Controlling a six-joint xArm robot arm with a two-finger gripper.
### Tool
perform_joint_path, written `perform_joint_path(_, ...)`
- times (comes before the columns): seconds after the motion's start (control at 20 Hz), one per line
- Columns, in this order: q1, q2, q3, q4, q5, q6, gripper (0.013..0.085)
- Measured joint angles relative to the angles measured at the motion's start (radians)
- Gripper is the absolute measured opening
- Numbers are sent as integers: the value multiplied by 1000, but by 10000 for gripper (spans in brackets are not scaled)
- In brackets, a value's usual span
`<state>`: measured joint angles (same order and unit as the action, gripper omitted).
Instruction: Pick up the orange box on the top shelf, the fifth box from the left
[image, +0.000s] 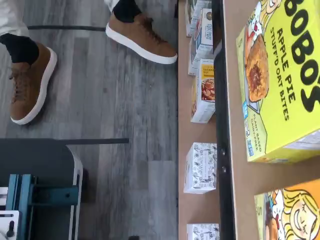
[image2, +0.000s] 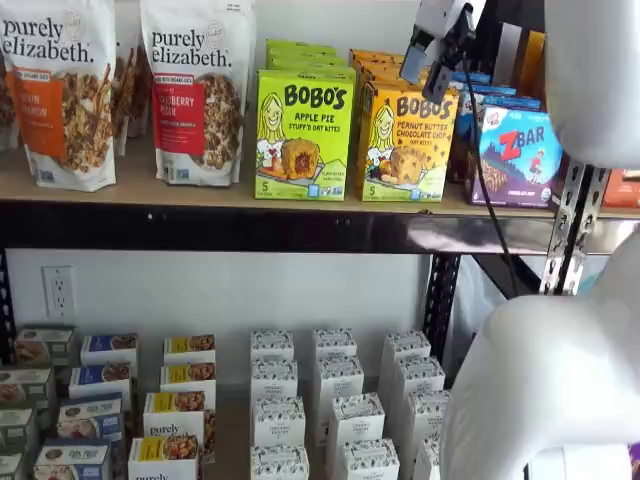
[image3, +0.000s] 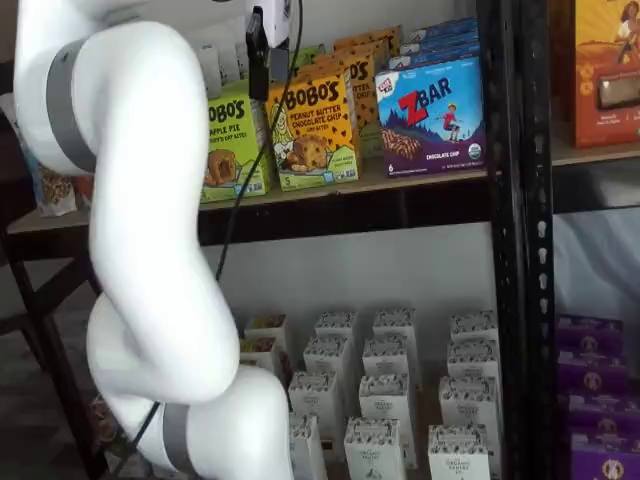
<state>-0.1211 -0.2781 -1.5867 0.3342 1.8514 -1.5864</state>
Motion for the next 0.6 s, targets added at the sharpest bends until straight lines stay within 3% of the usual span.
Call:
perform_joint_path(0.15, 5, -32, 45, 4, -63, 2, 850)
perform_joint_path(0.6, 1, -41, 59, 25, -81, 2, 850)
